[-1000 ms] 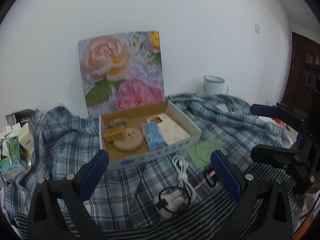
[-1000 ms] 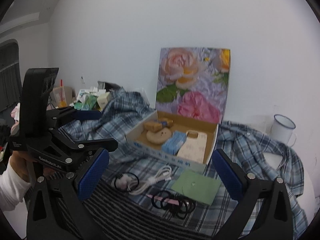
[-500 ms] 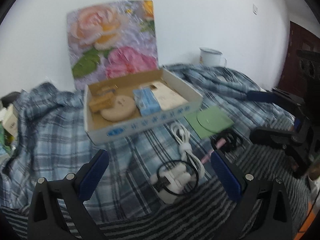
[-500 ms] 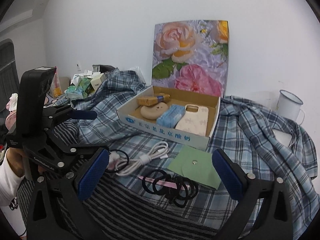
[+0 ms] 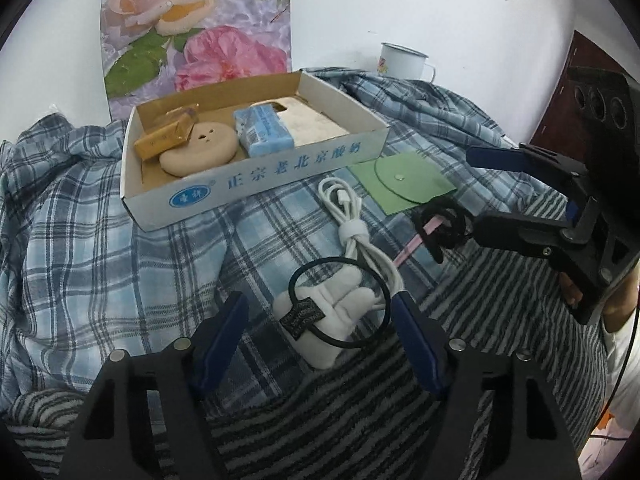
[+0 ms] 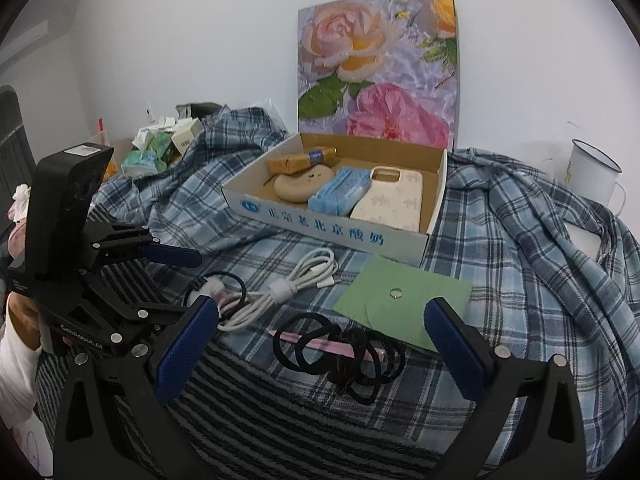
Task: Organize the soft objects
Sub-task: 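Grasp the white plush toy with the left tool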
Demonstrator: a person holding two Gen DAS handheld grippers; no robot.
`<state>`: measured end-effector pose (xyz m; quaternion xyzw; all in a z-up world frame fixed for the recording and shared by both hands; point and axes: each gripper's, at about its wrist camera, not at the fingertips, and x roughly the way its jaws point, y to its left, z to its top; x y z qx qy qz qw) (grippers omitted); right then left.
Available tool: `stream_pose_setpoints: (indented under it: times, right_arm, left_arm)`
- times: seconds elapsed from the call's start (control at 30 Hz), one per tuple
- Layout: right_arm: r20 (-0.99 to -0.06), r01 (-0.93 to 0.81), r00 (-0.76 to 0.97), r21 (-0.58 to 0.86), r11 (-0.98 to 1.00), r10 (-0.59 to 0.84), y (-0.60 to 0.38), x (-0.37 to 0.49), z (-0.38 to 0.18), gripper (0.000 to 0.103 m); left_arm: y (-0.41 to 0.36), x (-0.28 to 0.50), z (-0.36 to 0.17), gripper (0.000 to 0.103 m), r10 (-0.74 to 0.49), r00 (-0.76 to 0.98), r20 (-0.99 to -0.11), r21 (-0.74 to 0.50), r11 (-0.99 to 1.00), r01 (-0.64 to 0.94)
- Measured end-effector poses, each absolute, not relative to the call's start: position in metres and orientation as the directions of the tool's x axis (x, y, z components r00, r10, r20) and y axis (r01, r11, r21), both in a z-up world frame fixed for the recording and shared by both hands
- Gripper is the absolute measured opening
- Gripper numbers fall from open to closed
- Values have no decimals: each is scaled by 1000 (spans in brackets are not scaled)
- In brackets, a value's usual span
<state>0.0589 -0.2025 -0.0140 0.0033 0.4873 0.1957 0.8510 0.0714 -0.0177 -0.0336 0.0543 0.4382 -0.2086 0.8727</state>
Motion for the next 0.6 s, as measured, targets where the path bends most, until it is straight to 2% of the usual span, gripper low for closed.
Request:
stream_pose_setpoints:
  times: [0.1,0.4,0.6]
  right_arm:
    - [-839,-329,440,182,926,321,-201,59,-17,103]
    - [-847,-334,430,172,927,313,-199,60,-19,103]
    - [-849,-333,428,170,927,310,-199,60,-20,103]
  left_arm:
    - [-16,74,-35,74,-327,515,-792,-108,906,410]
    - [-16,76,-41,48,-353,482,-802,-143,897,419]
    - [-14,75,-41,37,-370,486,-791,-161,894,418]
